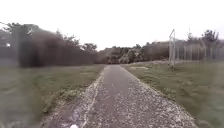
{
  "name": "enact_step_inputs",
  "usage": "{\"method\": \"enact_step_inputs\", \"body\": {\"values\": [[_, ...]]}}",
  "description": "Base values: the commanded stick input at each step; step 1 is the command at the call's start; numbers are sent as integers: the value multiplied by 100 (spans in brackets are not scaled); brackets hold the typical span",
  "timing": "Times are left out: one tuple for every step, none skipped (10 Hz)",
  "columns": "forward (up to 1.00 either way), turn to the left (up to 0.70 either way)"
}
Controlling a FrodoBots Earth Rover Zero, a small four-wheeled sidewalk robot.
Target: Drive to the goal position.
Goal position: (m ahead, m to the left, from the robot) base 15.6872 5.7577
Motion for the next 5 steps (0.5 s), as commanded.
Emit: {"method": "enact_step_inputs", "body": {"values": [[85,1],[85,1],[85,1],[85,1],[85,1]]}}
